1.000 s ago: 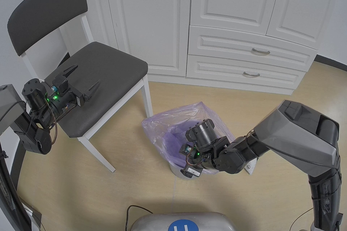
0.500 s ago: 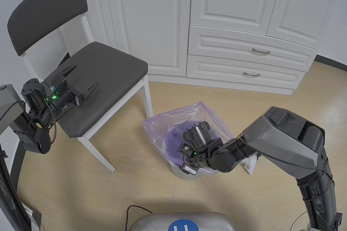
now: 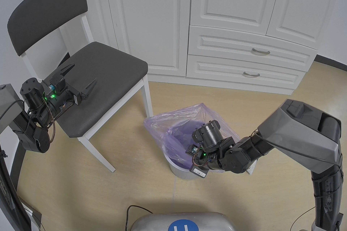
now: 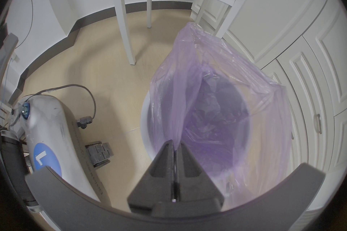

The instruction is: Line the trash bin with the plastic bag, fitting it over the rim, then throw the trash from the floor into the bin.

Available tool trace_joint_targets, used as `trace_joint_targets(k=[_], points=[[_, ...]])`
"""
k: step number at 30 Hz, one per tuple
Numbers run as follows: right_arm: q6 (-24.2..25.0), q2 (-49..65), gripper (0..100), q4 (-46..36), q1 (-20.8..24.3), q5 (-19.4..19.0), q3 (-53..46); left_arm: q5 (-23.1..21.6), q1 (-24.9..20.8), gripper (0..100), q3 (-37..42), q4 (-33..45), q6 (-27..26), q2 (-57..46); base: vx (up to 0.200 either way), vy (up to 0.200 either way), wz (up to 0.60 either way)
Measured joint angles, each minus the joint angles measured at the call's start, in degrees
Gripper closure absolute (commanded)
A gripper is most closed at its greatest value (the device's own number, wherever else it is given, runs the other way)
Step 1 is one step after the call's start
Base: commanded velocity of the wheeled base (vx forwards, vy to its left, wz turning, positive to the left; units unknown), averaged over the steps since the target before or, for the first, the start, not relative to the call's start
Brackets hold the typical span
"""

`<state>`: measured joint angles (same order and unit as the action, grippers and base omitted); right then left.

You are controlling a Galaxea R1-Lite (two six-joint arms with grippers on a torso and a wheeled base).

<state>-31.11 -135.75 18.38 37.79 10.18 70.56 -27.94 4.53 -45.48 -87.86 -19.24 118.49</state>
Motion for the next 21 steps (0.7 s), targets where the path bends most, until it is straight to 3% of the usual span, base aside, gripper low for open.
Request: trace_joint_targets(k=[9, 21], points=[[-0.20, 4.14, 100, 0.20, 1.01, -0.15, -5.53, -0.09, 0.04, 0, 0.01, -0.02, -0.09, 0.02, 0.000, 0.000, 0.00], [-0.17, -2.80, 100, 5.81, 3.13, -0.15, -4.66, -0.09, 0.00, 0, -0.16, 0.00, -0.09, 0.28, 0.000, 0.000, 0.00]])
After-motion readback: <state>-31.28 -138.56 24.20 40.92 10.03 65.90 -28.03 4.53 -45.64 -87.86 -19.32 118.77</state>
